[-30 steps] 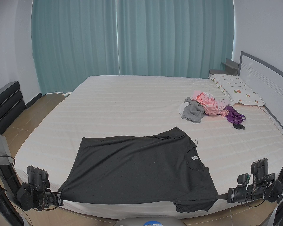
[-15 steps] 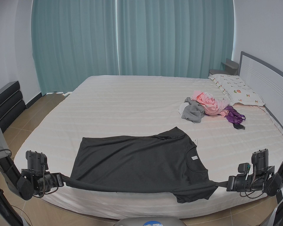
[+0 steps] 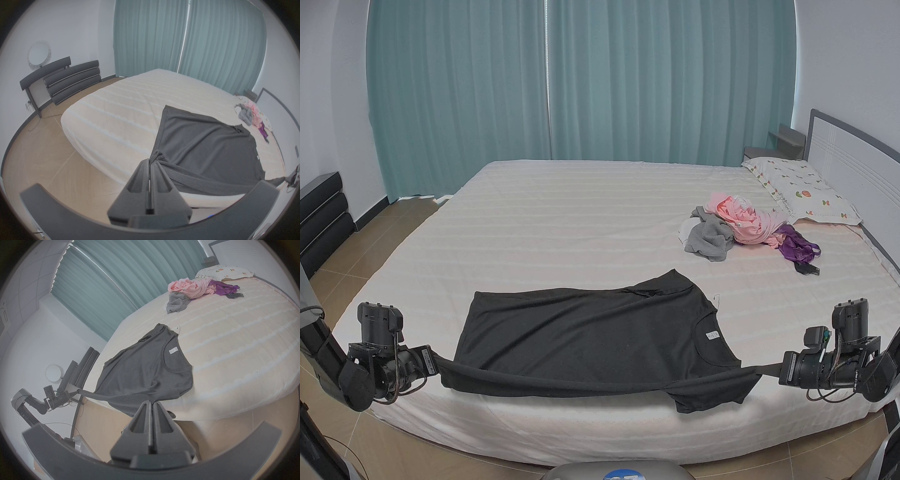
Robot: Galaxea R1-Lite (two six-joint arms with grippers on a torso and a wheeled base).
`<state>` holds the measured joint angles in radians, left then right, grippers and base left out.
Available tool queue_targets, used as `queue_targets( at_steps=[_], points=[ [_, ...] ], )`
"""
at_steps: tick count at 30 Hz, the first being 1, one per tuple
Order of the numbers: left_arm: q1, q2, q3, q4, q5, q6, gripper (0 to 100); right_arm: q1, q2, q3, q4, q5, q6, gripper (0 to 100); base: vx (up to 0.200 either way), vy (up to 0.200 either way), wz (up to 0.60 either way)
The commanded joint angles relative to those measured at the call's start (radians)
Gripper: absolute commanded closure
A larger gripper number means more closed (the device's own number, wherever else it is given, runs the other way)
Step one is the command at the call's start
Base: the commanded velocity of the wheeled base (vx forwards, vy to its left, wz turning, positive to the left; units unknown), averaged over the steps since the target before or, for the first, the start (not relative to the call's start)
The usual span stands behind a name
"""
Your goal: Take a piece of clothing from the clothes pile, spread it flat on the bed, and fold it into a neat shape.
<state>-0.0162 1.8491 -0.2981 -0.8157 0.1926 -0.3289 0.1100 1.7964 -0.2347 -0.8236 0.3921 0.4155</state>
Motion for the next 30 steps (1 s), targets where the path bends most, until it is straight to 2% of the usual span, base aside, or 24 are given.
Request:
queue_targets(
  at_steps=[1, 12, 23, 30],
  points=[
    [-0.013, 0.009, -0.039, 0.007, 0.002, -0.027, 100, 0.000, 0.005, -0.055, 0.050, 0.001, 0.000, 100, 0.000, 0.000, 0.00],
    [-0.015, 0.117, -0.167, 0.107, -0.001, -0.033, 100, 0.002, 0.078, -0.242, 0.221, 0.001, 0.002, 100, 0.000, 0.000, 0.00],
    [-0.011, 0.206, -0.345, 0.237, -0.002, -0.065, 100, 0.000, 0.232, -0.379, 0.242, -0.033, 0.002, 100, 0.000, 0.000, 0.00],
    [0.001, 0.168, -0.383, 0.308, 0.001, -0.081, 100, 0.002, 0.224, -0.393, 0.233, -0.032, 0.074, 100, 0.000, 0.000, 0.00]
  ],
)
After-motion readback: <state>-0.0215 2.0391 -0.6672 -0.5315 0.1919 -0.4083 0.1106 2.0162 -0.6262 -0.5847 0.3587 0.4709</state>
